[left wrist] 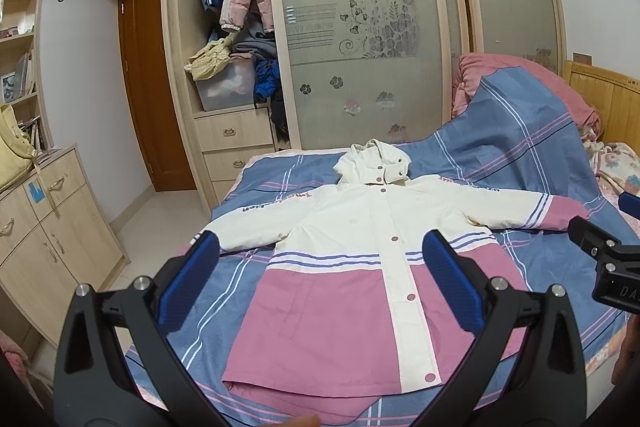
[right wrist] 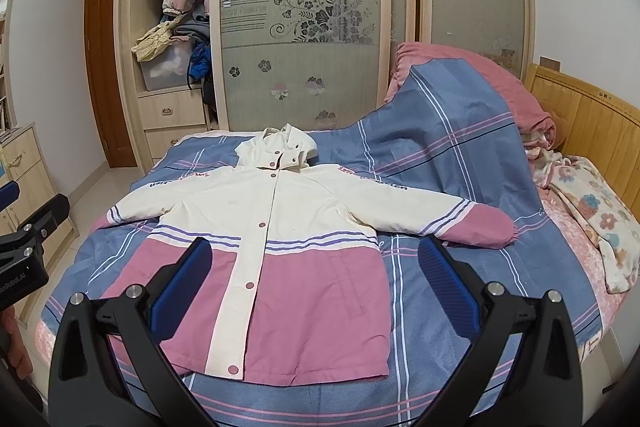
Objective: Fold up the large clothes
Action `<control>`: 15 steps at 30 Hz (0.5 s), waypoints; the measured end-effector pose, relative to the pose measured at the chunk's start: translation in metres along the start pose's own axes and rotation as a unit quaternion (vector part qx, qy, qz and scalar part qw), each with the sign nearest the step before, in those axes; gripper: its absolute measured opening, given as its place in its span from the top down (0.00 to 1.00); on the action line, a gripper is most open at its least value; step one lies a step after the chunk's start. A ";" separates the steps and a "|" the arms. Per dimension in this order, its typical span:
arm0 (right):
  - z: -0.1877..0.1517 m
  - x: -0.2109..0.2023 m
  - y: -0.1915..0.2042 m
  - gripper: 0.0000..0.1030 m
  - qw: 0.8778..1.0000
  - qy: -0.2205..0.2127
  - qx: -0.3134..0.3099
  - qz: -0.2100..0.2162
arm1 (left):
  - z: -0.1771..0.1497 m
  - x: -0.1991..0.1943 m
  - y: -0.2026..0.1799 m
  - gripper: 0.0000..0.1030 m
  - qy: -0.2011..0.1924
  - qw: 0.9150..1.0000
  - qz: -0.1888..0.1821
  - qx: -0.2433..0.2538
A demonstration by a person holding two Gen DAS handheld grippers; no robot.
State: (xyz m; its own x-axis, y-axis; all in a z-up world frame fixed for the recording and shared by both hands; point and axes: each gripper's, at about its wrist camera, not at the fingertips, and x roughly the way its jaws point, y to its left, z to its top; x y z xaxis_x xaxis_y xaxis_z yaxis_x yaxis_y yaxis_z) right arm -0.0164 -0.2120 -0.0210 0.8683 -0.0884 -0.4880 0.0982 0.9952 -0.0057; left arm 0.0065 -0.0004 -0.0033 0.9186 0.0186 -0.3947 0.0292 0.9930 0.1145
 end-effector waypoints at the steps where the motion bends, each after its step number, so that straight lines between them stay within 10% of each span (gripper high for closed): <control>1: 0.001 0.000 0.000 0.01 1.000 0.001 0.000 0.000 | 0.000 0.000 0.000 0.02 0.000 1.000 -0.001 0.001; 15: 0.003 0.007 0.001 0.01 1.000 0.013 -0.004 0.001 | 0.005 0.008 -0.001 0.02 0.010 1.000 0.003 0.006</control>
State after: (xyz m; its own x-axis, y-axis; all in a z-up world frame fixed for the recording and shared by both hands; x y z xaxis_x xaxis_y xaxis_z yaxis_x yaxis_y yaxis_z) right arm -0.0088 -0.2113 -0.0214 0.8560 -0.0848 -0.5100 0.0924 0.9957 -0.0105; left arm 0.0158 -0.0020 -0.0020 0.9105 0.0262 -0.4126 0.0289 0.9915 0.1268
